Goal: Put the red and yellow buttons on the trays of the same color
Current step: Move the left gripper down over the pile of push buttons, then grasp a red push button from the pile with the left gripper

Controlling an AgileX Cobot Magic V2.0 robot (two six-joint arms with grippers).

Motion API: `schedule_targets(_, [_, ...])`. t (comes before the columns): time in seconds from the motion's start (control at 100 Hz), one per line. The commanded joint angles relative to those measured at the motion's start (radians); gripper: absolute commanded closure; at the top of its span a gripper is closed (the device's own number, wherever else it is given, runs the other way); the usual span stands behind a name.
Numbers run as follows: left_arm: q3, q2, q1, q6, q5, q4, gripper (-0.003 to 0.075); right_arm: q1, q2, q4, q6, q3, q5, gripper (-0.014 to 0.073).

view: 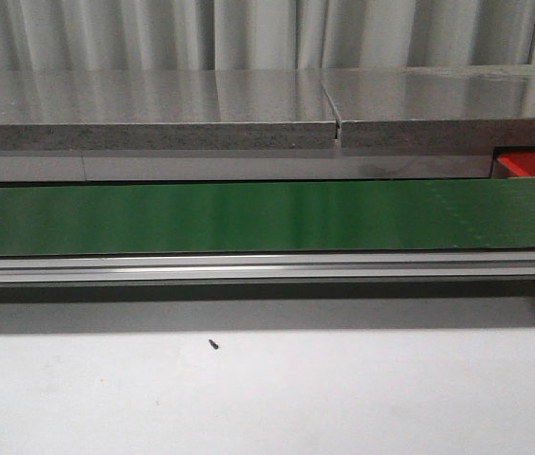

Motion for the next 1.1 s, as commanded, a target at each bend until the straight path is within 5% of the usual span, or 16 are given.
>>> schedule_targets(0.0, [-0.039, 0.028, -0.005, -0.002, -0.082, 0.032, 0.0738, -0.002, -0.015, -0.015, 0.0, -0.001, -0.079, 0.0708])
schedule_targets(0.12, [-0.039, 0.067, -0.005, -0.002, -0.075, 0.123, 0.0666, -0.002, -0.015, -0.015, 0.0, -0.001, -0.079, 0.0708])
schedule_targets(0.29, [-0.039, 0.113, -0.002, -0.002, -0.075, 0.135, 0.0308, -0.002, -0.015, -0.015, 0.0, -0.001, -0.079, 0.0708])
schedule_targets(0.34, [-0.039, 0.118, 0.01, -0.009, -0.069, 0.135, 0.0254, -0.002, -0.015, -0.015, 0.0, -0.001, -0.079, 0.0708])
schedule_targets(0.54, [-0.041, 0.139, 0.174, -0.084, -0.024, 0.135, 0.0246, -0.002, -0.015, -0.015, 0.0, -0.001, -0.079, 0.0708])
schedule_targets(0.86, [-0.156, 0.297, 0.547, -0.085, 0.34, 0.099, 0.0247, -0.002, -0.015, -0.015, 0.0, -0.001, -0.079, 0.0708])
schedule_targets(1.09, [-0.226, 0.449, 0.651, -0.085, 0.451, 0.083, 0.0247, -0.002, -0.015, -0.015, 0.0, -0.001, -0.079, 0.0708])
